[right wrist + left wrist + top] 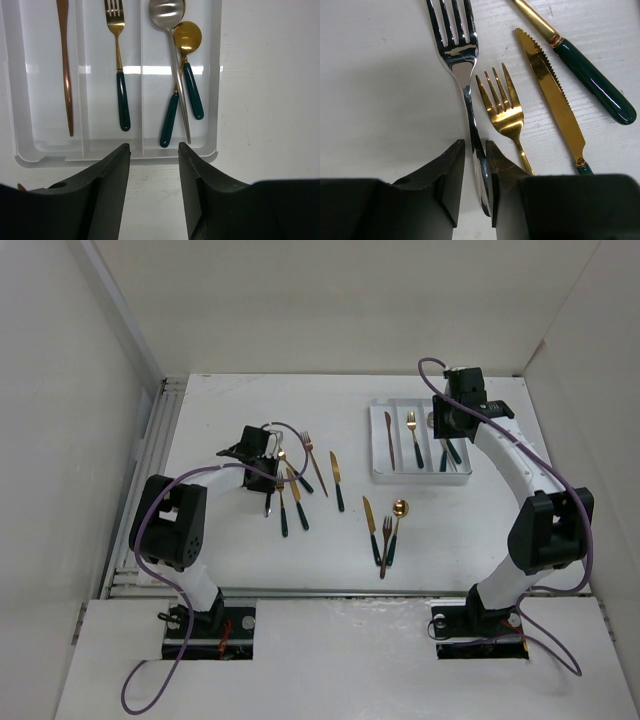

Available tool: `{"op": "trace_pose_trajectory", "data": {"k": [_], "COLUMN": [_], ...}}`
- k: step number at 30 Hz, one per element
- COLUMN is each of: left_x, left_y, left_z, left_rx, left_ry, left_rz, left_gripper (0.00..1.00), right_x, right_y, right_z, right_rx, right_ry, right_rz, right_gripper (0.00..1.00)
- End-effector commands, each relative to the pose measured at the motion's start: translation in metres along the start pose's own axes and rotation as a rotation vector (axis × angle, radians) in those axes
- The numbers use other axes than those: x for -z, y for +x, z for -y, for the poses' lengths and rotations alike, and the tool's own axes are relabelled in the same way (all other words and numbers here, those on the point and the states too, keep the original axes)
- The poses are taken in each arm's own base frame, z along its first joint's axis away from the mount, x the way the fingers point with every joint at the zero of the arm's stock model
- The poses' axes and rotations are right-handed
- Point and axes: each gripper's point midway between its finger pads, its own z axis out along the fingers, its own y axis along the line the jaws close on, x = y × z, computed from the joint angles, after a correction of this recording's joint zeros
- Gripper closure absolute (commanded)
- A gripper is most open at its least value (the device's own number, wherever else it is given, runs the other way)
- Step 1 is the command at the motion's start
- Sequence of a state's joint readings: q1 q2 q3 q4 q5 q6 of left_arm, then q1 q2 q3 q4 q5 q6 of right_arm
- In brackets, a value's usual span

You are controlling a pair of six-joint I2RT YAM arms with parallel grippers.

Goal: Sort the eating utensils into containers

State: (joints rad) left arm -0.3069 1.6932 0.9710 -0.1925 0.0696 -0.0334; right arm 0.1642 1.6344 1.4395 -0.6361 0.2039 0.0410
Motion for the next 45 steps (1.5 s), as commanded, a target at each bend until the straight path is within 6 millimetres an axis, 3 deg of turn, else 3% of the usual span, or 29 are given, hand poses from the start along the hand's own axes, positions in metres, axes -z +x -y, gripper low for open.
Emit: {"op": "trace_pose_trajectory", "data": {"k": [1, 4, 7, 11, 14, 19, 24, 29, 34, 45], "left_x": [-0.002, -0.007, -0.012, -0.022, -0.025, -0.014, 0.003, 0.009, 0.012, -0.014], "left_y": [0.005, -0.003, -0.015, -0.012, 0.009, 0.021, 0.019, 0.013, 0.01, 0.009], "left_z": [-0.004, -0.005, -0.006, -0.016, -0.019, -0.014, -0.009, -0.009, -0.007, -0.012], "left_rx": [-0.019, -0.019, -0.019, -0.052, -0.066, -0.063, -0.061, -0.04, -0.04, -0.062], "left_ry": [-0.019, -0.028, -0.036, -0.109, -0.116, -0.081, -0.054, -0.047, -0.037, -0.056], "left_rz": [-0.019, -0.008, 0.003, -0.059, -0.155, -0.172, -0.147, -0.113, -0.101, -0.125], "left_gripper": [0.79, 0.64, 0.61, 0.65, 0.7, 0.72, 0.72, 0.65, 0.68, 0.72], "right_x": [0.011, 0.011, 0.011, 0.011, 0.018, 0.021, 0.021, 0.021, 0.024, 0.029], "right_y": [-0.017, -0.017, -0.017, -0.015, -0.019, -0.021, -0.021, -0.021, -0.017, -0.013], "right_z": [0.007, 0.007, 0.007, 0.009, 0.01, 0.012, 0.012, 0.011, 0.013, 0.016], "right_rx": [-0.012, -0.003, -0.003, -0.001, -0.005, -0.007, -0.007, -0.007, -0.007, 0.0], "right_ry": [0.021, 0.021, 0.021, 0.031, 0.03, 0.039, 0.039, 0.03, 0.039, 0.048], "right_rz": [0.071, 0.071, 0.071, 0.062, 0.08, 0.09, 0.09, 0.089, 0.088, 0.097], "right_gripper": [0.51, 0.51, 0.51, 0.51, 0.51, 0.51, 0.51, 0.51, 0.51, 0.51]}}
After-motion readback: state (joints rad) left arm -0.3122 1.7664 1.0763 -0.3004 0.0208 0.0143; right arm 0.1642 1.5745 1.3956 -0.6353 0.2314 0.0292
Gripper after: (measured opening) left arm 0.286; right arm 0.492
